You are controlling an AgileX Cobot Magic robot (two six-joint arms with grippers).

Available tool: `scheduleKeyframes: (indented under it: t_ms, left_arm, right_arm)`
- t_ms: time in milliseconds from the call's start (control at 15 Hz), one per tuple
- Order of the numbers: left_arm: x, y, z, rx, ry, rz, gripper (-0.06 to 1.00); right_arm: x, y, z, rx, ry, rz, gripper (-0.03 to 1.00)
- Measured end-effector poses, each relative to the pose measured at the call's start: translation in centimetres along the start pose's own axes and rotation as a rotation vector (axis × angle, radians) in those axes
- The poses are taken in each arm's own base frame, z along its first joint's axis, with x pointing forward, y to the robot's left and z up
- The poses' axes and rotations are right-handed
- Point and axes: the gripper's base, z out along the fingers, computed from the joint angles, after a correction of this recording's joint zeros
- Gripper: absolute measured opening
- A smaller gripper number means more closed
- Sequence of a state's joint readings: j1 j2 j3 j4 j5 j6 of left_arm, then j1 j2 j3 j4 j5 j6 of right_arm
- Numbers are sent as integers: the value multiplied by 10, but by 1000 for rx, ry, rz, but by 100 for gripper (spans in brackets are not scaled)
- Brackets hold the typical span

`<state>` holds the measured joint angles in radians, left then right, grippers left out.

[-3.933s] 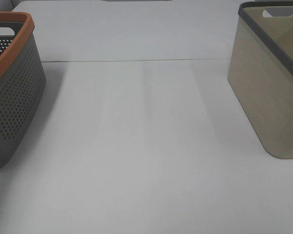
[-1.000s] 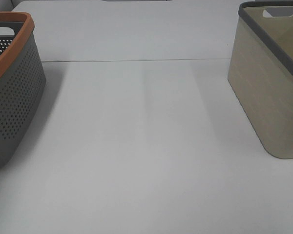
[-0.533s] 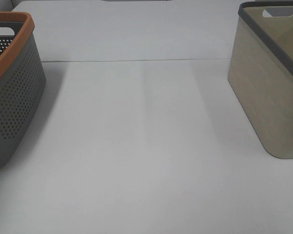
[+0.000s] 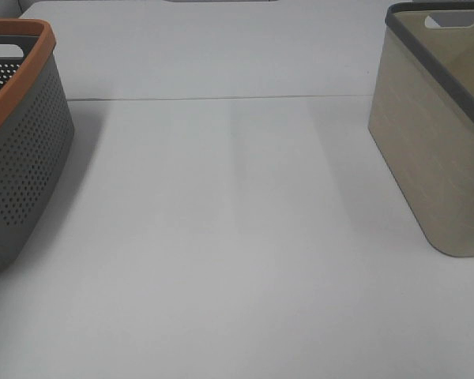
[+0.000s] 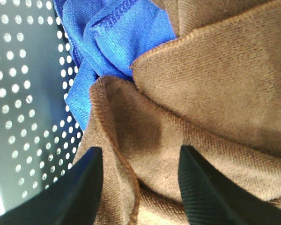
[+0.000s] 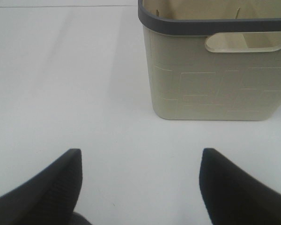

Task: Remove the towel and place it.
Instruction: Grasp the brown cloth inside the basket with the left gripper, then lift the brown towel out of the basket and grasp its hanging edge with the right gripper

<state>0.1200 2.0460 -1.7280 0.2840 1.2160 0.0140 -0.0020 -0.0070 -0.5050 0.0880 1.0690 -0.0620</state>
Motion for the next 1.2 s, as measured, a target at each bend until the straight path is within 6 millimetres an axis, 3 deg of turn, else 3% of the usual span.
scheduleKeyframes:
  t_ms: [467,600,867,1200]
  left_arm:
    - [7,-3,9,4,41,11,47]
    - [7,-1,6,-9,35,14,37]
    - [7,0,4,-23,30,17,2]
    - [8,2,-1,-26,19,-46,0]
  right_arm:
    - [0,0,0,0,0,0,67]
    - [0,0,0,0,0,0,67]
    - [0,0,0,0,0,0,67]
    - [0,0,0,0,0,0,67]
